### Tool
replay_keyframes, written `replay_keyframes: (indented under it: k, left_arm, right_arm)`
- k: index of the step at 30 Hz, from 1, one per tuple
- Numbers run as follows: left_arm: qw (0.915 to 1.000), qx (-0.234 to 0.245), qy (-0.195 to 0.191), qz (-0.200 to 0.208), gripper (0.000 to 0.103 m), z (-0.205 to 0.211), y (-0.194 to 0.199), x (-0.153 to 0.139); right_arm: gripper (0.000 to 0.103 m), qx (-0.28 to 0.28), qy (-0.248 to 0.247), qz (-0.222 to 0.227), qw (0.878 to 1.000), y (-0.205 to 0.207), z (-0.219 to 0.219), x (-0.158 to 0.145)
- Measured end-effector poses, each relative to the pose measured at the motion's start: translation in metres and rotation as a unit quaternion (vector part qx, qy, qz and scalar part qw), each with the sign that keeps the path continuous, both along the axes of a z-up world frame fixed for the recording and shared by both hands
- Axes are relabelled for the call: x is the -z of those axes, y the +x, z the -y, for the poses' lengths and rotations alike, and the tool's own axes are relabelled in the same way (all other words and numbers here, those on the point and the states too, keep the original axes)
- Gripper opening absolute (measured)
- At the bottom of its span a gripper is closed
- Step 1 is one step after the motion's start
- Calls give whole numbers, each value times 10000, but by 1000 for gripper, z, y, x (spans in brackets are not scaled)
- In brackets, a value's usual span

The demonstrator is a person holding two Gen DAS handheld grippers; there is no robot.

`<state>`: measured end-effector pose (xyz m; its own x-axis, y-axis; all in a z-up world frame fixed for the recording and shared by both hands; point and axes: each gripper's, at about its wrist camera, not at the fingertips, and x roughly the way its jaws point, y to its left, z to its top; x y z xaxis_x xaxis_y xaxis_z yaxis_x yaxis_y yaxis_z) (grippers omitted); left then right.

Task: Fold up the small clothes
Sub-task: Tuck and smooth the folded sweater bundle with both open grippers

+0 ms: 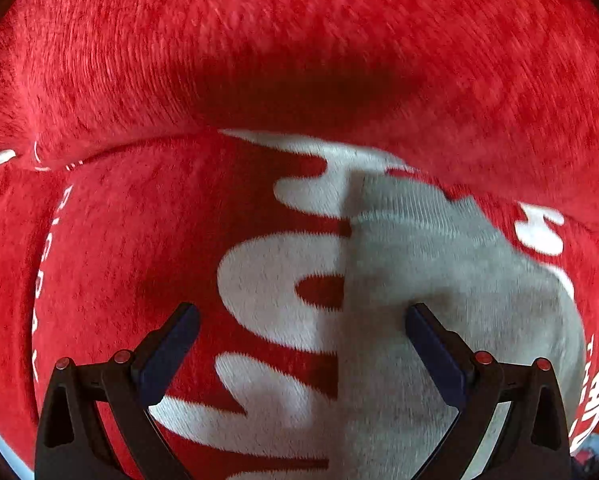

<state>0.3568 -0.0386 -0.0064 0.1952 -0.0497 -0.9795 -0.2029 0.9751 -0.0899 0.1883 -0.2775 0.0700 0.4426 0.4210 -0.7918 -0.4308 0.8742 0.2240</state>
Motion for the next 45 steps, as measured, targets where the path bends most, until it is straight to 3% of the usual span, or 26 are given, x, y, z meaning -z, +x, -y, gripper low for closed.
replay_keyframes:
  k: [3,9,13,16,20,24,29,32,36,42,45]
  left_arm:
    - [9997,-85,46,209,103,-10,-9,-17]
    - [9954,616,-476,560,103,-29,-86,-42]
    - [9926,799,-701,588,103,-39,-132,-49]
    - [9901,901,-892,596,103,-34,-146,-50]
    - [9907,649,-1042,590,103,-27,-141,-45]
    - [9913,251,-1087,697,103,-23,-137,-52]
    - [9857,795,-1252,804,103,10,-138,-61]
    - [9862,1066,-1193,434,103,26,-127,-41]
    - [9836,816,-1594,227,103,26,-117,-21]
    - [9817,1022,-1562,370,103,33,-113,-19]
    - [9811,1066,-1554,428,103,31,-109,-16]
  right_arm:
    - [83,396,-30,-100,9992,9,17,3]
    - [83,1284,801,-413,9876,15,75,8]
    - [83,1504,913,-669,9821,6,93,17]
    - [83,1553,1203,-725,9778,-3,99,18]
    - [84,1478,1228,-813,9780,3,84,19]
    - [84,1333,715,-839,9849,20,59,23]
    - [84,1211,483,-971,9867,40,40,33]
    - [84,1195,432,-1061,9862,49,36,39]
    - [85,1176,426,-1173,9852,56,33,49]
    - [87,1230,612,-1129,9841,61,35,54]
    - [94,1232,726,-1126,9833,66,32,57]
